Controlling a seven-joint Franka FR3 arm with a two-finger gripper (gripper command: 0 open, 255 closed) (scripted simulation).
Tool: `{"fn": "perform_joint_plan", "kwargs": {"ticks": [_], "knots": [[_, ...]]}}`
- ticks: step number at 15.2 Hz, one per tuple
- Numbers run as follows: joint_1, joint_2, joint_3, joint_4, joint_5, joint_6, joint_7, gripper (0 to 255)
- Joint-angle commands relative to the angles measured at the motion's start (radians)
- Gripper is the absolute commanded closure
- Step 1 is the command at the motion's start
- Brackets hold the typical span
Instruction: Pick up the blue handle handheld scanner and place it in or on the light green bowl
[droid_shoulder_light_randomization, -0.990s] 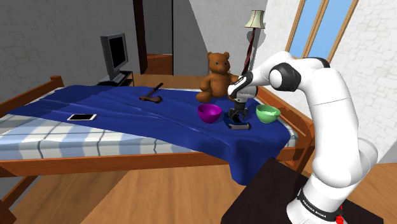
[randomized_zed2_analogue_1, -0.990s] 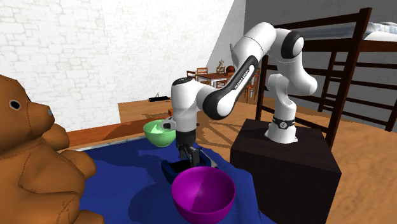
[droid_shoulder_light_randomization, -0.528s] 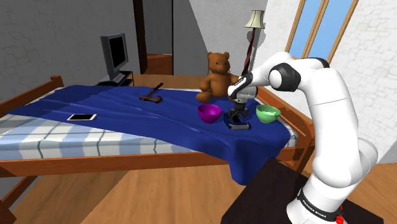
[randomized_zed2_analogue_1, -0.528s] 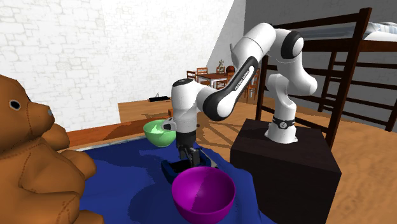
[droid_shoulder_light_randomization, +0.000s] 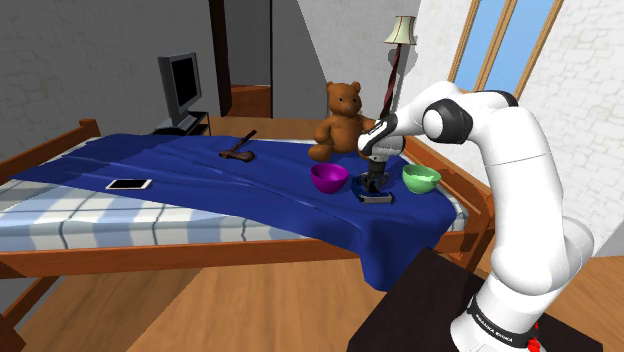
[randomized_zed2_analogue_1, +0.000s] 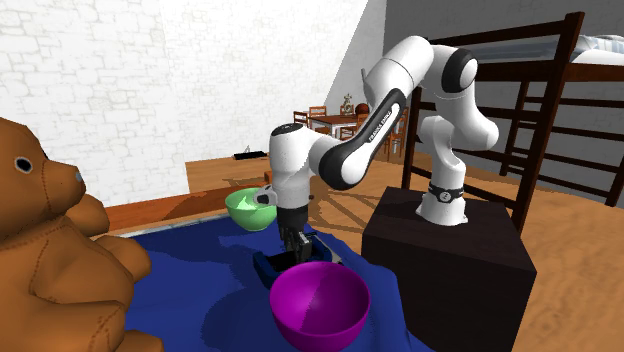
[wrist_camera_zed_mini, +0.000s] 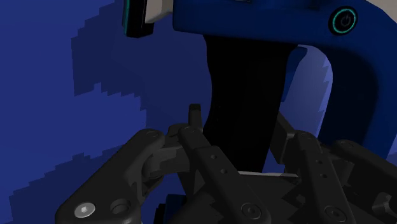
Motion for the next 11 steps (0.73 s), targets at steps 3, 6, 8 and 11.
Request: {"fn": "perform_joint_plan", "kwargs": {"ticks": [3, 6, 8, 11], "knots": [[0.002, -0.008, -0.002, 0.0, -0.003, -0.009, 0.002, 255], [0.006, -0.034, -0.009, 0.003, -0.012, -0.036, 0.007, 255], [0.009, -0.05, -0.013, 0.005, -0.018, -0.055, 0.01, 255], [0.013, -0.074, -0.019, 0.011, -0.027, -0.084, 0.016, 255]]}}
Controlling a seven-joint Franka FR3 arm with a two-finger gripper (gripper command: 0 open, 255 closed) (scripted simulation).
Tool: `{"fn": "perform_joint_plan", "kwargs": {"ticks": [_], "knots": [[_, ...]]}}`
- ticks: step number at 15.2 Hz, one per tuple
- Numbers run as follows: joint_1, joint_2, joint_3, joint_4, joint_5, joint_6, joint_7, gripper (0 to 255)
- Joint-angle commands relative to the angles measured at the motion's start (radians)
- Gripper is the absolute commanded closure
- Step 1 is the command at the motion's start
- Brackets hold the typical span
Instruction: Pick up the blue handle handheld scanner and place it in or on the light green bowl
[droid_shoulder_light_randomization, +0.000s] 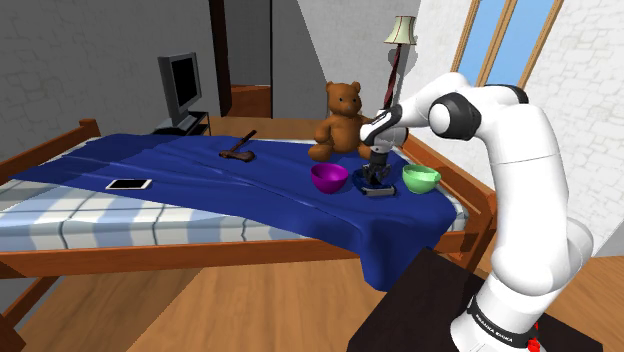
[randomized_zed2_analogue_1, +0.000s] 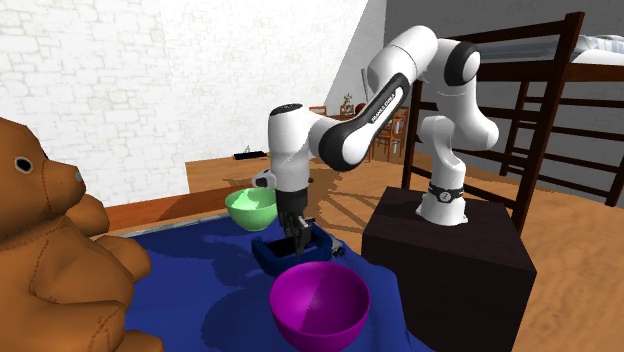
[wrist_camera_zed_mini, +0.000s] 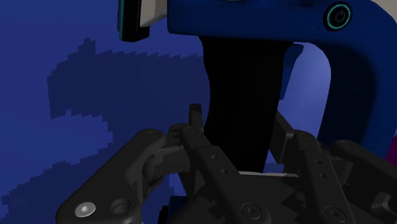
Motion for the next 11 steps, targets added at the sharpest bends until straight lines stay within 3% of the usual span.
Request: {"fn": "perform_joint_plan", "kwargs": {"ticks": [1, 11], "knots": [[0.004, -0.018, -0.004, 0.001, -0.006, -0.018, 0.004, 255], [0.013, -0.086, -0.02, 0.038, -0.034, -0.12, 0.02, 255]]}}
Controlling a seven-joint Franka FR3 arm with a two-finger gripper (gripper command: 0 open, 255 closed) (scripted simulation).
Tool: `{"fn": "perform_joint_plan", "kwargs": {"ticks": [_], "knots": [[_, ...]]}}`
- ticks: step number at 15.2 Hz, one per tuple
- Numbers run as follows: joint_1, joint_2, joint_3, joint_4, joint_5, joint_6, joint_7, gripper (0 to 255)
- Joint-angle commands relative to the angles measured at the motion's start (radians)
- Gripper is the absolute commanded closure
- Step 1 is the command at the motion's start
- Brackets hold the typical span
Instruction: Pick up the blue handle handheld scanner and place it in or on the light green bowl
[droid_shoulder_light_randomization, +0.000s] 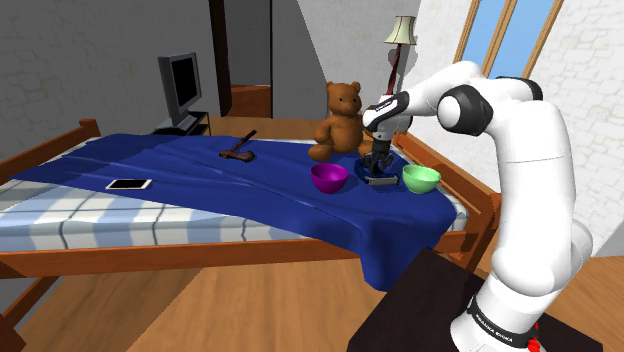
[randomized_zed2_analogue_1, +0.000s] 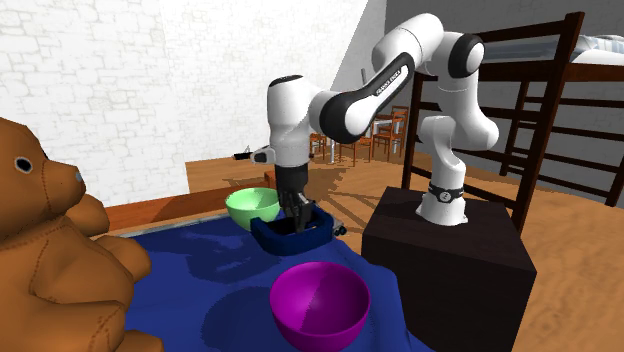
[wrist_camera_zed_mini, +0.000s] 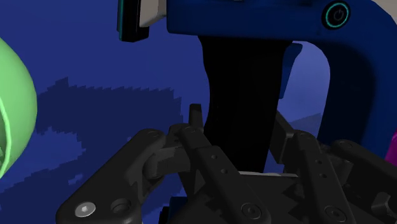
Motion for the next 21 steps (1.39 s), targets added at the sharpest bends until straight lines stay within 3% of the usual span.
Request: {"fn": "perform_joint_plan", "kwargs": {"ticks": [1, 13, 21], "knots": [[0.001, -0.012, -0.003, 0.012, -0.005, -0.022, 0.003, 255], [0.006, -0.067, -0.015, 0.086, -0.029, -0.148, 0.018, 255], [-0.125, -0.031, -0.055, 0.13, -0.006, -0.164, -0.151, 255]]}}
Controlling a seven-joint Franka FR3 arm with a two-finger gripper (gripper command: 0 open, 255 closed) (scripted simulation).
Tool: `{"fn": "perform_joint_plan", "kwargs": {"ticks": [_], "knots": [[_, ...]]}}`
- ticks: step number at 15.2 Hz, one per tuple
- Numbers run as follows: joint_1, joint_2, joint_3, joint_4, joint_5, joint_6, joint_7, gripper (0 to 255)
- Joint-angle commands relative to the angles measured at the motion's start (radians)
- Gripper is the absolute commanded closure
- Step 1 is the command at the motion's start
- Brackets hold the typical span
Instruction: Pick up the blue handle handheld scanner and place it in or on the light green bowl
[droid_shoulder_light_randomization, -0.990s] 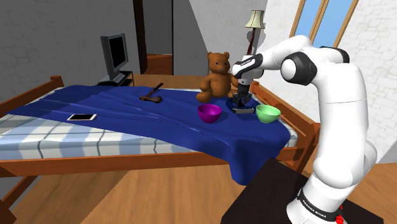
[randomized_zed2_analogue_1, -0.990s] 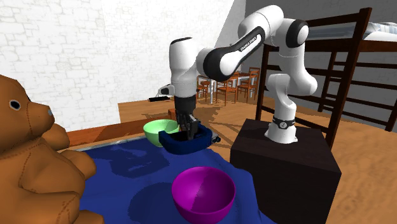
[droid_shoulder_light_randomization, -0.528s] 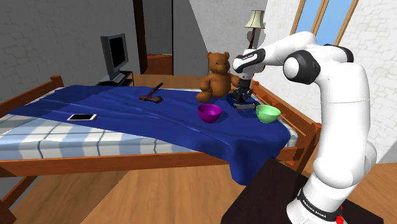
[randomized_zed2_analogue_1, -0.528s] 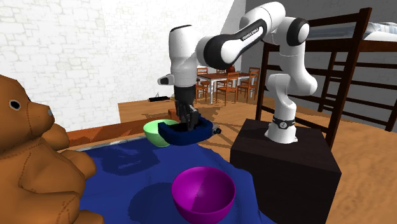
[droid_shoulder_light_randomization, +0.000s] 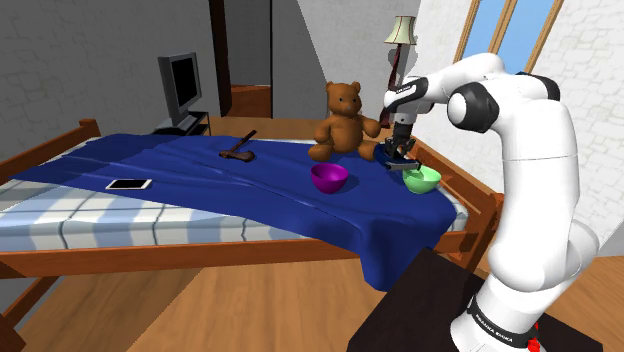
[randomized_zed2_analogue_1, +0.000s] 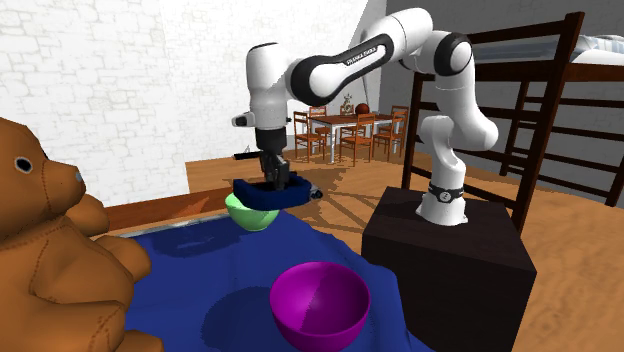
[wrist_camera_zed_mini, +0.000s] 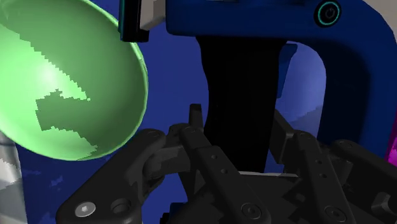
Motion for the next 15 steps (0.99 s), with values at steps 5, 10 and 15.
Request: {"fn": "perform_joint_plan", "kwargs": {"ticks": [5, 10, 15], "knots": [[-0.108, 0.046, -0.025, 0.069, 0.023, -0.028, -0.127, 255], [-0.211, 0.122, -0.036, 0.185, 0.051, -0.072, -0.225, 255], [-0.259, 0.173, -0.035, 0.225, 0.068, -0.063, -0.268, 255]]}}
